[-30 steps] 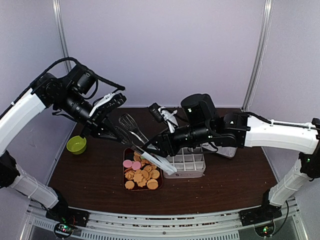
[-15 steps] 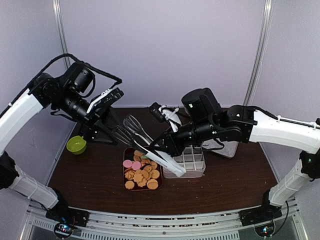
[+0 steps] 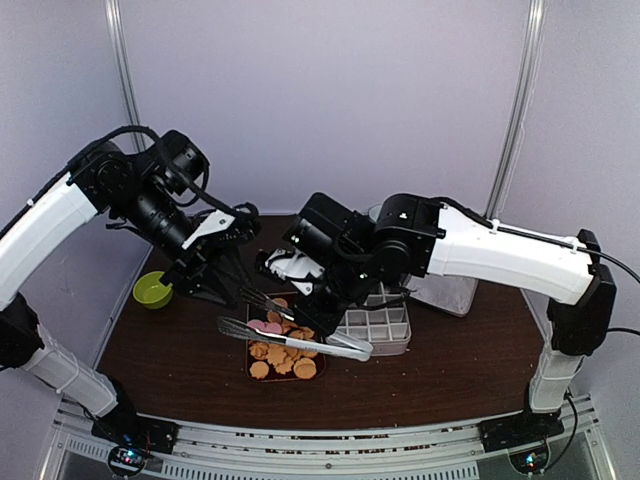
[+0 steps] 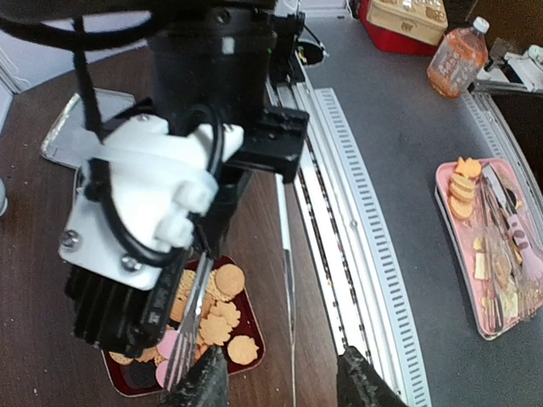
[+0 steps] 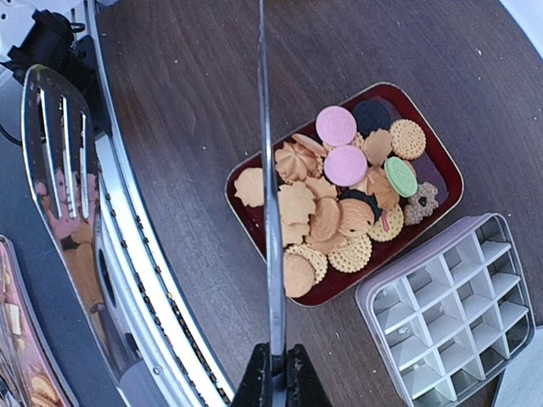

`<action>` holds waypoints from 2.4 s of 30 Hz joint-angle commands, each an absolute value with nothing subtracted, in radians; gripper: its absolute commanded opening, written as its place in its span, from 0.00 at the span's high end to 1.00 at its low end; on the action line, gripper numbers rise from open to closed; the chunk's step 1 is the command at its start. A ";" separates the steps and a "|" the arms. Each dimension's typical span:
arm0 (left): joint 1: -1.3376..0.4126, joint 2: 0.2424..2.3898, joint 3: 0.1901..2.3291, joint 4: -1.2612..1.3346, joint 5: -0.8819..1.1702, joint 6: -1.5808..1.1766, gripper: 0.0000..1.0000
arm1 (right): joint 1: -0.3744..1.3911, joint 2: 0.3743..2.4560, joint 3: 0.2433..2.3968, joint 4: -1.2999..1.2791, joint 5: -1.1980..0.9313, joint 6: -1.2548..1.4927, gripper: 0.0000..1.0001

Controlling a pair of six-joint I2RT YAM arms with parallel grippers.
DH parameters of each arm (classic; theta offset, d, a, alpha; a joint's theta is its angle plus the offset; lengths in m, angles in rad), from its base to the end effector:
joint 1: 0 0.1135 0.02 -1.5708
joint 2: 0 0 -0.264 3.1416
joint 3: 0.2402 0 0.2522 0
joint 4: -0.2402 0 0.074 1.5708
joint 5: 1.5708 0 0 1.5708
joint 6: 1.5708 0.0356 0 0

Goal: Pack the cookies
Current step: Pass from the left arm to the right, then pass from the right arm to the left, then pass from the left arm to the right

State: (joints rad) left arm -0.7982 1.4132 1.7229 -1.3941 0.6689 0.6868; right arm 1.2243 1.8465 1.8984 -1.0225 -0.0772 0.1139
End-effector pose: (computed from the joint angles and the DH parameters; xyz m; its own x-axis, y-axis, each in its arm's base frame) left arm 0.1526 -0.1882 0.4159 0.0074 0.7051 -0.7091 0.9821 -0.1385 -0.1275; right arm 0.1316 0.3727 0.3498 -0.3867 -0.7373 -0.5539 -0.9145 0.3839 0.1274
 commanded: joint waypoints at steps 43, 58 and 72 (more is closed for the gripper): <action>-0.587 1.353 1.573 -0.878 0.959 0.164 1.00 | 0.928 1.140 1.017 0.259 -0.332 0.557 0.00; -0.586 1.341 1.547 -0.903 1.097 0.130 1.00 | 0.930 1.359 1.089 0.547 -0.604 0.660 0.05; -0.598 1.336 1.563 -0.958 1.123 0.167 1.00 | 0.878 1.416 1.063 0.765 -0.701 0.798 0.13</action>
